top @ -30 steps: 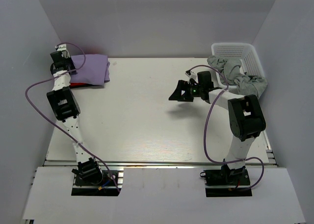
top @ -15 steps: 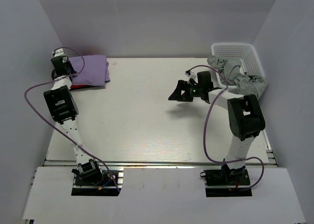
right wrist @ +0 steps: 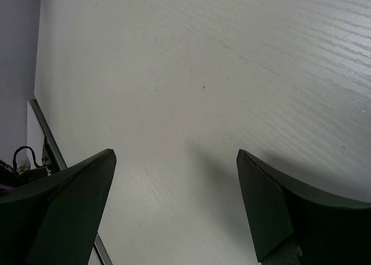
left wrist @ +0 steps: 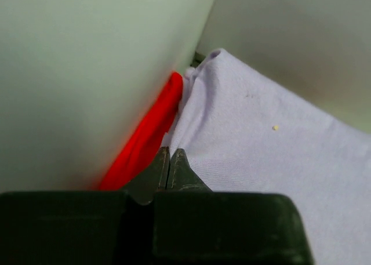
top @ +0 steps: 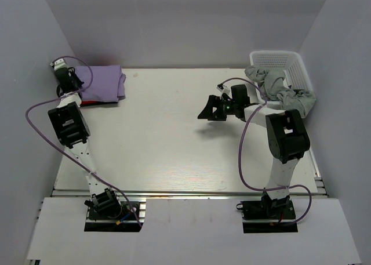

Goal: Fold and stack the t-shirts
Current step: Put the neatly folded tshirt into the corner of the board with the left arm

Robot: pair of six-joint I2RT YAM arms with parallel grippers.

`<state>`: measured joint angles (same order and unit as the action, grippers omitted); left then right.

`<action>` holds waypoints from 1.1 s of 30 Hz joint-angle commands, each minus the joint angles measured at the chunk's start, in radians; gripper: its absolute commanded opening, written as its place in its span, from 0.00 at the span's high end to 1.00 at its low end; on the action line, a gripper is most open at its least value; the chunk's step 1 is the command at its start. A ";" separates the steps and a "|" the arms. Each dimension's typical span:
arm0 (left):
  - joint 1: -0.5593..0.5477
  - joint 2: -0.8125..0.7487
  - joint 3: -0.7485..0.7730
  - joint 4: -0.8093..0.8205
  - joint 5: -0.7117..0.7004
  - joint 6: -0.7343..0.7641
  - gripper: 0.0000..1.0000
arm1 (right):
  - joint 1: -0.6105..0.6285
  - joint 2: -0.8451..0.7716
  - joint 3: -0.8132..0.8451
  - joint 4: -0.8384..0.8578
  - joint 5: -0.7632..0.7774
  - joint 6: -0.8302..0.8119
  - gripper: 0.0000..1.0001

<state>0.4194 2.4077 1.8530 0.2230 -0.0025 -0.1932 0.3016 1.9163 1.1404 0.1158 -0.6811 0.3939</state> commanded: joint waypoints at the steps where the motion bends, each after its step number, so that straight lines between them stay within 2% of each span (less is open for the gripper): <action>1: 0.035 -0.131 0.019 0.076 -0.031 -0.028 1.00 | 0.010 0.016 0.045 0.041 -0.024 0.013 0.10; 6: 0.035 -0.171 -0.052 0.124 -0.059 -0.028 1.00 | 0.013 0.030 0.050 0.048 -0.032 0.017 0.10; 9: 0.035 -0.182 -0.094 0.165 -0.196 -0.049 1.00 | 0.016 0.038 0.061 0.047 -0.038 0.019 0.10; 12: 0.035 -0.116 0.007 0.043 -0.208 -0.061 1.00 | 0.016 0.044 0.064 0.048 -0.041 0.017 0.10; 14: 0.035 -0.087 0.002 0.029 -0.217 -0.061 1.00 | 0.016 0.047 0.068 0.048 -0.043 0.019 0.10; 17: 0.035 -0.053 0.027 0.033 -0.130 -0.035 1.00 | 0.016 0.047 0.071 0.041 -0.043 0.016 0.10; 18: 0.035 -0.033 0.082 -0.026 -0.129 -0.035 1.00 | 0.016 0.047 0.071 0.038 -0.044 0.014 0.10; 19: 0.035 -0.033 0.097 -0.043 -0.129 -0.035 0.97 | 0.014 0.050 0.074 0.039 -0.044 0.014 0.10; 20: 0.035 -0.033 0.097 -0.053 -0.129 -0.035 0.85 | 0.014 0.049 0.076 0.038 -0.046 0.014 0.10; 21: 0.035 -0.033 0.097 -0.053 -0.129 -0.044 0.53 | 0.013 0.050 0.079 0.038 -0.051 0.011 0.10; 22: 0.035 -0.033 0.097 -0.053 -0.129 -0.054 0.36 | 0.017 0.049 0.078 0.038 -0.054 0.013 0.10; 24: 0.035 -0.033 0.087 -0.053 -0.114 -0.063 0.12 | 0.018 0.046 0.078 0.039 -0.057 0.014 0.10; 29: 0.035 -0.064 0.087 -0.063 -0.047 -0.063 0.01 | 0.014 0.030 0.076 0.030 -0.054 -0.007 0.10; 33: 0.016 -0.064 0.087 -0.076 0.013 -0.074 0.01 | 0.017 0.020 0.074 0.028 -0.063 -0.015 0.10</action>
<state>0.4057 2.3882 1.9141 0.1917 -0.0437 -0.2363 0.3153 1.9549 1.1824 0.1310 -0.7166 0.4061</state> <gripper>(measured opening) 0.987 0.904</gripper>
